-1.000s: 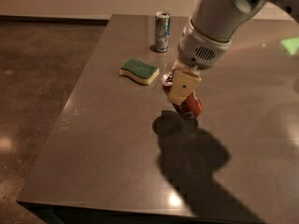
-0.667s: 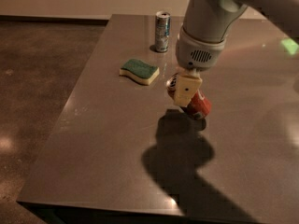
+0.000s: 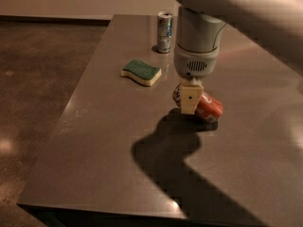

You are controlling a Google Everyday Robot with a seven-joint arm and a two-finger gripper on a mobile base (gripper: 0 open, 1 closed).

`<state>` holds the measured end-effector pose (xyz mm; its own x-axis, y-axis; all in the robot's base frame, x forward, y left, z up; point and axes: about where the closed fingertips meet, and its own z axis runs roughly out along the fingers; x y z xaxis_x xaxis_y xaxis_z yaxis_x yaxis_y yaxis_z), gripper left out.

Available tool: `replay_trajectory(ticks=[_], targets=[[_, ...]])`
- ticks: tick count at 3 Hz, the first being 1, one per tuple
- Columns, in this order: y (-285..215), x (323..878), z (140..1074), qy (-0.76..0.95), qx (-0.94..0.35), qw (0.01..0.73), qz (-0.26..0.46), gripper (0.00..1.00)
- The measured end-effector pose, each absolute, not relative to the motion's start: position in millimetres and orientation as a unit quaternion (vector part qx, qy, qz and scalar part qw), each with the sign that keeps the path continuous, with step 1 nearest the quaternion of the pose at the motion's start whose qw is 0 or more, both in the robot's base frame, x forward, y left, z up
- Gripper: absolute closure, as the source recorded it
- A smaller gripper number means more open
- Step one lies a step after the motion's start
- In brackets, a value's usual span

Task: Knock coke can over

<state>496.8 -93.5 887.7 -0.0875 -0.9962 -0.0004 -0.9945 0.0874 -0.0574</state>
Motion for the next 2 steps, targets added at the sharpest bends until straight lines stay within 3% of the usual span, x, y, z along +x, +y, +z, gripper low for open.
replay_trajectory(ticks=[2], targets=[[-91.6, 500.4, 877.5, 0.732, -0.681, 0.013, -0.030, 0.06]])
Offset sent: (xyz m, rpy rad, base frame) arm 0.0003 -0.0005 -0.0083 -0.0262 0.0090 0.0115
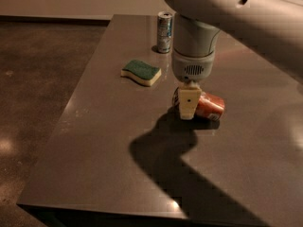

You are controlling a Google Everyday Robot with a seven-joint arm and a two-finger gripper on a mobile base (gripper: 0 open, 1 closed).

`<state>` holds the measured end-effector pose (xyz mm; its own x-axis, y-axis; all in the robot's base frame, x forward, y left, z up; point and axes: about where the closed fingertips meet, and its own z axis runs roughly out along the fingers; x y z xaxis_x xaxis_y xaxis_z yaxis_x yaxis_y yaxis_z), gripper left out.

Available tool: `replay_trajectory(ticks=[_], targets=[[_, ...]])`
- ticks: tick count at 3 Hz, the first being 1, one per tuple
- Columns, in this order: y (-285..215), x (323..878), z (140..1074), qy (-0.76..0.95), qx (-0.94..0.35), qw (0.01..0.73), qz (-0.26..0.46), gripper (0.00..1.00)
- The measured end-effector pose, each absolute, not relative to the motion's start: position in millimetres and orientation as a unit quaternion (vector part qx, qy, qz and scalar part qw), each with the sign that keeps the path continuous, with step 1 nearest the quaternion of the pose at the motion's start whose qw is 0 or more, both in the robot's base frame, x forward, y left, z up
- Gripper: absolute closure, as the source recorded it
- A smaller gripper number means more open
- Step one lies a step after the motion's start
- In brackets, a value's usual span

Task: Knock coke can over

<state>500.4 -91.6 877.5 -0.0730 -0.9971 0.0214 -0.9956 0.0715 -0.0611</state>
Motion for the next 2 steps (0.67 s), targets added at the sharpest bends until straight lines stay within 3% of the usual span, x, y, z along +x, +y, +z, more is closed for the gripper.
replay_trajectory(ticks=[1, 2], targets=[[-89.6, 503.0, 877.0, 0.731, -0.681, 0.019, -0.031, 0.00], [-89.6, 503.0, 877.0, 0.731, -0.681, 0.019, -0.031, 0.00]])
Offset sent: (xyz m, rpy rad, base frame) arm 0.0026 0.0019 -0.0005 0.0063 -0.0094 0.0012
